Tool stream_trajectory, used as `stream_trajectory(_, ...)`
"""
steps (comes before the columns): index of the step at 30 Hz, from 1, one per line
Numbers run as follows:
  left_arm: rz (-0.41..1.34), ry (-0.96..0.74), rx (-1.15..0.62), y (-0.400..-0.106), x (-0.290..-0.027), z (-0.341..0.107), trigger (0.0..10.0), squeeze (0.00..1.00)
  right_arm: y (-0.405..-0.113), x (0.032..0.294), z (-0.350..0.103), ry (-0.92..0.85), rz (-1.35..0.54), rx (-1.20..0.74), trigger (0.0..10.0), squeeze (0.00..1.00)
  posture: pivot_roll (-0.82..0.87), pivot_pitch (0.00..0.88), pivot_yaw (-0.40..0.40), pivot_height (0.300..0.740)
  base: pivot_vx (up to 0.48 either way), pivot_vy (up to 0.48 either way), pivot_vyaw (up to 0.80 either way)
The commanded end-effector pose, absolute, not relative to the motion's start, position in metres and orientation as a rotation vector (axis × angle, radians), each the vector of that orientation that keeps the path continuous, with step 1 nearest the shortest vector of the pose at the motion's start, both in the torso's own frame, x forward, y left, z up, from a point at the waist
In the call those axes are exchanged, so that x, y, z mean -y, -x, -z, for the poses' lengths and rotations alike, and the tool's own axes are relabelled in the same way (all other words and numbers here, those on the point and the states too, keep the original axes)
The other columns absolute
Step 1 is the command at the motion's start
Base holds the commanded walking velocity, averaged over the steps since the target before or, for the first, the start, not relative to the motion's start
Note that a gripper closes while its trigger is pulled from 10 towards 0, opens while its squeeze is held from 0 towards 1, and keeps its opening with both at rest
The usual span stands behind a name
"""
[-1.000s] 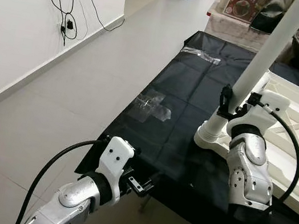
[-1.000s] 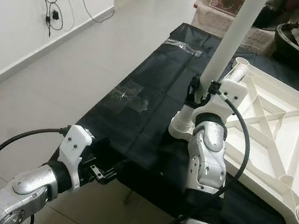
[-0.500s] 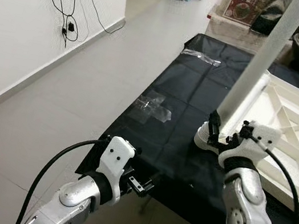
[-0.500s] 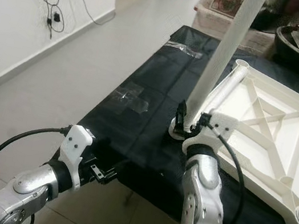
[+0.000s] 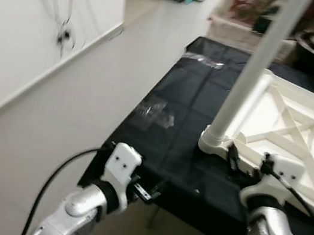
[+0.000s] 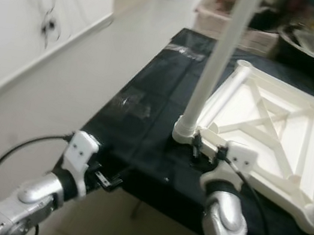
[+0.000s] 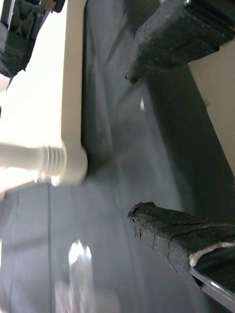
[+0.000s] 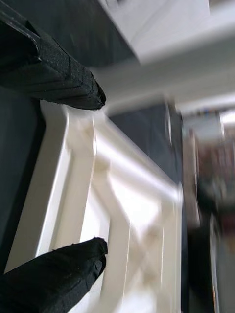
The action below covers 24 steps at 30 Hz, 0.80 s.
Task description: Building children table
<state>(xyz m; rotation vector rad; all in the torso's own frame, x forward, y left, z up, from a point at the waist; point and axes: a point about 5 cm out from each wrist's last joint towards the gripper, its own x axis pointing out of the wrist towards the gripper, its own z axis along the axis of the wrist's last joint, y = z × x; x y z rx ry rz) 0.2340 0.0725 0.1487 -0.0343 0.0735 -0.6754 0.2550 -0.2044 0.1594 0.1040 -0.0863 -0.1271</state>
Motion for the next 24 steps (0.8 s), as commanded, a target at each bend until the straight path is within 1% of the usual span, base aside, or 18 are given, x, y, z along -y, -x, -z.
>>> stream_trajectory(1, 0.662, 0.024, -0.094, -0.236, -0.073, -0.145, 10.0, 0.0, -0.254, 0.203, -0.162, -0.089, 0.128, 0.09, 10.0, 0.0, 0.08, 0.073, -0.07, 0.74, 0.0, 0.0, -0.8)
stream_trajectory(4, 0.664, 0.031, -0.117, -0.237, -0.073, -0.143, 10.0, 0.0, -0.256, 0.199, -0.165, -0.078, 0.111, 0.098, 10.0, 0.0, 0.08, 0.074, -0.072, 0.74, 0.0, -0.465, 0.0)
stream_trajectory(7, 0.655, 0.04, -0.1, -0.237, -0.072, -0.145, 10.0, 0.0, -0.259, 0.196, -0.168, -0.086, 0.076, 0.11, 10.0, 0.0, 0.08, 0.076, -0.075, 0.74, 0.0, -0.395, 0.0)
stream_trajectory(12, 0.643, 0.064, -0.11, -0.238, -0.073, -0.144, 10.0, 0.0, -0.265, 0.196, -0.172, -0.075, 0.033, 0.12, 10.0, 0.0, 0.08, 0.077, -0.079, 0.74, 0.0, 0.0, 0.0)
stream_trajectory(22, 0.651, 0.056, -0.107, -0.236, -0.071, -0.144, 10.0, 0.0, -0.272, 0.199, -0.176, -0.076, 0.015, 0.124, 10.0, 0.0, 0.08, 0.077, -0.084, 0.74, 0.0, 0.0, 0.0)
stream_trajectory(24, 0.652, 0.059, -0.108, -0.236, -0.071, -0.144, 10.0, 0.0, -0.276, 0.202, -0.177, -0.046, 0.008, 0.114, 10.0, 0.0, 0.08, 0.078, -0.084, 0.74, 0.0, 0.0, -0.24)
